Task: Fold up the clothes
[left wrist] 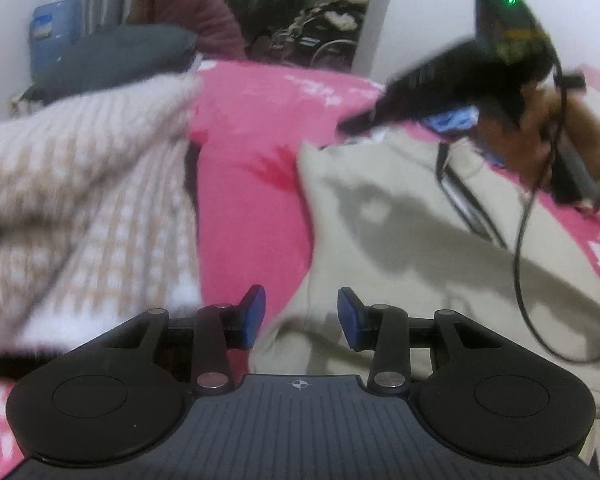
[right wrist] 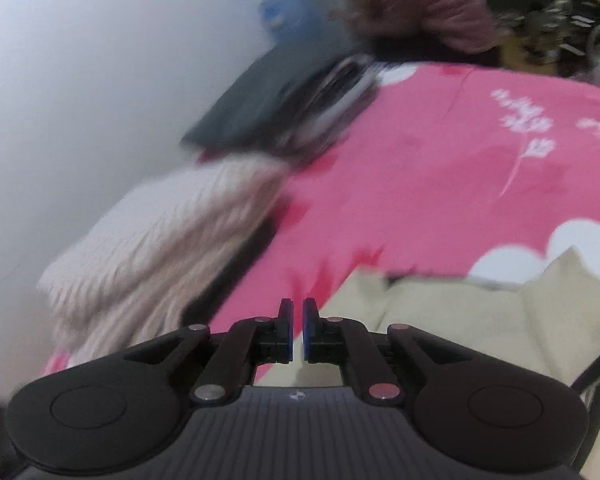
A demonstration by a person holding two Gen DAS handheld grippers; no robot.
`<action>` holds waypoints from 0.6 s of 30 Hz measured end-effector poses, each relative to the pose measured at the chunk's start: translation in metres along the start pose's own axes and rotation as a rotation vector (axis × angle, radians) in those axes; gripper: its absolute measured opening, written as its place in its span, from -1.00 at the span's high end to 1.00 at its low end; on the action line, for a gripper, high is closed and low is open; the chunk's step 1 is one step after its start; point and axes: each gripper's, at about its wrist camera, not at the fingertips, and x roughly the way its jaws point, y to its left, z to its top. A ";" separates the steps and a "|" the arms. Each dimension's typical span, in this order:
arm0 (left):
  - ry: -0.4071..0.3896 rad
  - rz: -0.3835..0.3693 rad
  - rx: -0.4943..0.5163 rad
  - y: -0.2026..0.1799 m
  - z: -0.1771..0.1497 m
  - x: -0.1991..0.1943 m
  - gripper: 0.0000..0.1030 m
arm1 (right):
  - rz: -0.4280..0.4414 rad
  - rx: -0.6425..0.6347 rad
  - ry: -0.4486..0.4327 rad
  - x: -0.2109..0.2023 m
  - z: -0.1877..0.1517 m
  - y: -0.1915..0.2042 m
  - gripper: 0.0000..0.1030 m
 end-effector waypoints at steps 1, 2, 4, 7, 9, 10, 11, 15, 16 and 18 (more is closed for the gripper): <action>0.017 -0.003 0.012 -0.001 0.001 0.005 0.23 | 0.002 -0.014 0.021 0.007 -0.004 0.001 0.89; 0.044 -0.004 0.022 -0.002 -0.001 0.011 0.23 | -0.015 -0.018 0.039 0.017 -0.008 -0.001 0.89; 0.089 0.005 0.031 -0.002 -0.010 0.021 0.23 | -0.077 0.000 0.074 0.045 -0.016 -0.013 1.00; 0.076 0.002 0.004 0.003 -0.017 0.018 0.26 | -0.042 0.156 0.019 0.056 -0.021 -0.043 1.00; 0.064 0.006 0.039 -0.002 -0.017 0.014 0.39 | -0.023 0.242 -0.002 0.053 -0.021 -0.052 1.00; 0.055 0.010 0.071 -0.005 -0.017 0.013 0.43 | -0.025 0.251 -0.007 0.051 -0.021 -0.052 1.00; 0.046 0.015 0.103 -0.008 -0.018 0.011 0.51 | -0.035 0.234 -0.007 0.049 -0.022 -0.048 1.00; 0.023 0.026 0.166 -0.012 -0.015 0.006 0.56 | -0.055 0.195 -0.010 0.038 -0.015 -0.036 0.88; 0.019 0.026 0.171 -0.012 -0.014 0.004 0.56 | -0.052 0.173 -0.020 0.032 -0.013 -0.030 0.88; 0.011 0.018 0.175 -0.011 -0.009 -0.002 0.52 | -0.052 0.120 -0.026 0.027 -0.011 -0.020 0.88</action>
